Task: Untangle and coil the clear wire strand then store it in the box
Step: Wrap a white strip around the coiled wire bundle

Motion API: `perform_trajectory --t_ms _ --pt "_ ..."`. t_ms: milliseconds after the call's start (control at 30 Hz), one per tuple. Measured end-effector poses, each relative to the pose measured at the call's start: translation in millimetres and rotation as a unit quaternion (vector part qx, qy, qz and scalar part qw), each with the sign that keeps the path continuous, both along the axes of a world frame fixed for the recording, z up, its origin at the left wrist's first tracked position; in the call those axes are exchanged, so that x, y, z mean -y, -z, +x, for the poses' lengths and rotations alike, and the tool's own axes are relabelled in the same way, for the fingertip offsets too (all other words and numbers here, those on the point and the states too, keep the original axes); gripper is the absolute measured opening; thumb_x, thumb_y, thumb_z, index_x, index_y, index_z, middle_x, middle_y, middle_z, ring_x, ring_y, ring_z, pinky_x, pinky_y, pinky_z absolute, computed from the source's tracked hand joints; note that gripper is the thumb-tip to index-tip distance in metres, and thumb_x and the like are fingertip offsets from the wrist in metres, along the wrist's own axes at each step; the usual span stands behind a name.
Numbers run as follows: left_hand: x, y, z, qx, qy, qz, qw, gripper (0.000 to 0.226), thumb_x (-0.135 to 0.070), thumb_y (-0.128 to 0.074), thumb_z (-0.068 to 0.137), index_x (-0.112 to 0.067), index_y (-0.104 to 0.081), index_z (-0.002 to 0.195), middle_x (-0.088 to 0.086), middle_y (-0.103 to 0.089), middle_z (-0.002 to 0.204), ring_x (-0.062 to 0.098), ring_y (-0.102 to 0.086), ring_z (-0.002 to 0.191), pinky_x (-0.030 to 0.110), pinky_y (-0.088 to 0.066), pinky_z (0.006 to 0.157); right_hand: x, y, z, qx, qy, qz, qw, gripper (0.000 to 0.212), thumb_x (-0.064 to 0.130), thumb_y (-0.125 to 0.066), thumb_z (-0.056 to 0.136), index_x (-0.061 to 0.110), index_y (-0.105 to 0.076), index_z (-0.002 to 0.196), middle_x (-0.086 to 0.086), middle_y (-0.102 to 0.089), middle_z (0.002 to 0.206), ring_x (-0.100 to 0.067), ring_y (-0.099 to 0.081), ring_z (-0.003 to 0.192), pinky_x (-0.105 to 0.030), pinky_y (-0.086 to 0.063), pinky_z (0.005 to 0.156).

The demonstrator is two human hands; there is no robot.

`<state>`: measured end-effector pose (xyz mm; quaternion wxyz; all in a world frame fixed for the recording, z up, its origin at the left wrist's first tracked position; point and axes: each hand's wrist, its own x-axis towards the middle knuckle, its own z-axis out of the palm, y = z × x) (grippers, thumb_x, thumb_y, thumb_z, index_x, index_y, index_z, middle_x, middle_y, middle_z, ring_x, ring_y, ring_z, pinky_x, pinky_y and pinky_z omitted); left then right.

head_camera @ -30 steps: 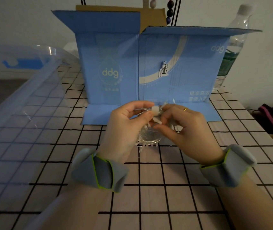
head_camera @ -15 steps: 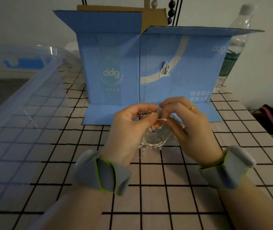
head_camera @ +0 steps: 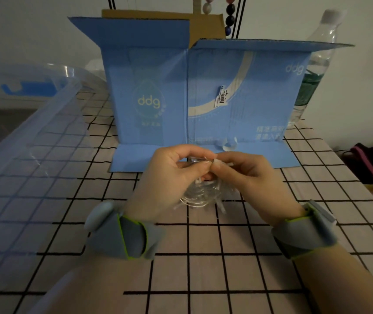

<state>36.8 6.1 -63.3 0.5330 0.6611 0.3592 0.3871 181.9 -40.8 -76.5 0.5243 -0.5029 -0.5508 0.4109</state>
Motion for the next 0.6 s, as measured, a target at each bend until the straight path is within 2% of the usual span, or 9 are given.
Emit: perform_trajectory --t_ms 67,167,233,300,367,433,467,533,600 --pt "-2 -1 -1 0.018 0.022 -0.006 1.0 0.023 0.0 -0.066 0.079 -0.021 -0.066 0.084 0.0 -0.071 0.078 0.013 -0.069 0.065 0.022 -0.057 0.068 0 -2 0 -0.012 0.005 -0.005 1.0 0.025 0.02 -0.059 0.076 0.003 -0.069 0.091 -0.009 -0.073 0.083 -0.011 -0.068 0.077 -0.018 -0.051 0.071" --pt "0 3 5 0.025 -0.01 0.003 1.0 0.033 -0.003 -0.068 0.078 -0.028 -0.058 0.097 -0.004 -0.062 0.089 0.01 -0.067 0.067 0.02 -0.055 0.067 -2 0 5 -0.083 0.019 -0.048 0.995 0.022 0.019 -0.064 0.071 0.003 -0.068 0.086 -0.011 -0.07 0.081 -0.014 -0.065 0.075 -0.022 -0.051 0.073" --pt "0 8 9 0.024 -0.038 0.008 0.999 0.043 -0.015 -0.075 0.073 -0.034 -0.052 0.104 -0.007 -0.059 0.098 0.006 -0.064 0.079 0.019 -0.053 0.071 -4 2 8 -0.137 0.036 -0.07 0.987 0.015 0.016 -0.069 0.071 0.005 -0.066 0.081 -0.01 -0.066 0.081 -0.019 -0.06 0.078 -0.028 -0.045 0.076" --pt "-1 11 11 0.002 -0.056 0.001 0.998 0.055 -0.028 -0.08 0.066 -0.036 -0.048 0.11 -0.013 -0.057 0.105 -0.003 -0.059 0.091 0.015 -0.049 0.078 -6 4 10 -0.219 0.045 -0.078 0.971 0.013 0.015 -0.064 0.073 0.004 -0.061 0.081 -0.012 -0.061 0.083 -0.021 -0.056 0.08 -0.031 -0.043 0.079" --pt "1 12 12 -0.008 -0.068 -0.028 0.997 0.063 -0.032 -0.08 0.065 -0.03 -0.045 0.118 -0.018 -0.056 0.107 -0.014 -0.055 0.091 0.005 -0.044 0.076 -8 4 12 -0.298 0.042 -0.089 0.949 0.021 0.016 -0.054 0.079 -0.001 -0.057 0.091 -0.016 -0.057 0.089 -0.021 -0.055 0.082 -0.032 -0.046 0.081" --pt "2 17 16 0.035 -0.063 -0.078 0.994 0.074 -0.037 -0.081 0.058 -0.022 -0.047 0.122 -0.01 -0.062 0.111 -0.01 -0.06 0.091 0.01 -0.047 0.079 -8 3 11 -0.361 0.04 -0.101 0.926 0.028 0.016 -0.049 0.083 0.0 -0.054 0.105 -0.015 -0.059 0.09 -0.02 -0.059 0.08 -0.03 -0.052 0.076" --pt "3 19 17 0.055 -0.057 -0.103 0.992 0.074 -0.039 -0.081 0.056 -0.02 -0.05 0.121 -0.005 -0.067 0.109 -0.001 -0.063 0.094 0.018 -0.049 0.083 -8 3 11 -0.381 0.041 -0.105 0.918 0.028 0.016 -0.05 0.082 -0.001 -0.055 0.103 -0.013 -0.061 0.087 -0.018 -0.062 0.077 -0.029 -0.055 0.072" --pt "7 19 19 0.077 -0.039 -0.124 0.989 0.055 -0.042 -0.072 0.062 -0.017 -0.06 0.11 -0.001 -0.072 0.101 0.011 -0.068 0.093 0.031 -0.052 0.086 -8 3 8 -0.39 0.036 -0.113 0.913 0.022 0.014 -0.051 0.08 -0.002 -0.057 0.093 -0.013 -0.063 0.085 -0.018 -0.065 0.075 -0.029 -0.058 0.069" --pt "8 17 19 0.077 -0.034 -0.124 0.989 0.032 -0.034 -0.063 0.078 -0.013 -0.065 0.102 0.002 -0.074 0.095 0.015 -0.069 0.09 0.032 -0.054 0.084 -7 4 4 -0.383 0.02 -0.126 0.915 0.019 0.006 -0.05 0.082 -0.004 -0.057 0.096 -0.017 -0.064 0.091 -0.021 -0.066 0.079 -0.032 -0.059 0.072"
